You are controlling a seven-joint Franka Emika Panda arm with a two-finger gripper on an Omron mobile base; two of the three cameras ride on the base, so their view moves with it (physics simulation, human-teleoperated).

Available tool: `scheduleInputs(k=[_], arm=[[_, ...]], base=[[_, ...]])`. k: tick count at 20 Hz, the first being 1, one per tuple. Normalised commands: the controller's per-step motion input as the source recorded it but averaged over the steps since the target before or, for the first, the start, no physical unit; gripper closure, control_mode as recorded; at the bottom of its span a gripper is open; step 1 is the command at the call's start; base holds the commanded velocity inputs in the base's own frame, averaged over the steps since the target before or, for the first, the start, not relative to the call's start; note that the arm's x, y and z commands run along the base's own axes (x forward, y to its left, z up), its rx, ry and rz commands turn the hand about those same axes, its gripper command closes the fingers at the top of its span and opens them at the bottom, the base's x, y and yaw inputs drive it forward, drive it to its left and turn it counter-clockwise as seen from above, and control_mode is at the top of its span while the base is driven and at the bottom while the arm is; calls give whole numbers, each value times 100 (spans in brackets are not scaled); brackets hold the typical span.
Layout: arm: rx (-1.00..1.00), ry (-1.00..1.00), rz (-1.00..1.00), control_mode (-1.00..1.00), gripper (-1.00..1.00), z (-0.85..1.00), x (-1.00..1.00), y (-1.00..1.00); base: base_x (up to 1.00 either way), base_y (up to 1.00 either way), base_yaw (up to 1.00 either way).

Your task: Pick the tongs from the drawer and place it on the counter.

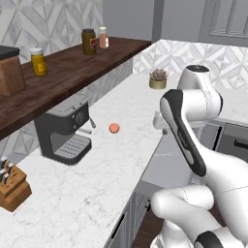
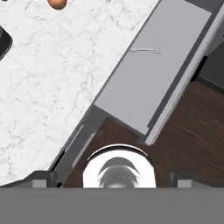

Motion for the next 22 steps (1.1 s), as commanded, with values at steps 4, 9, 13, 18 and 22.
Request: scheduleInputs(k=[4,9,13,18,22], arm=[[0,16,-18,-100,-100,-63,24,-100],[0,14,-23,-100,-100,-80,-11,-100],[0,14,-21,-100,-100,-79,5,-100],[0,2,-4,-100,-100,-53,84,-85],[0,4,0,-100,-100,-48,79,-71]], base=[[0,0,0],[0,0,0],[0,0,0],[0,0,0],[0,0,0]])
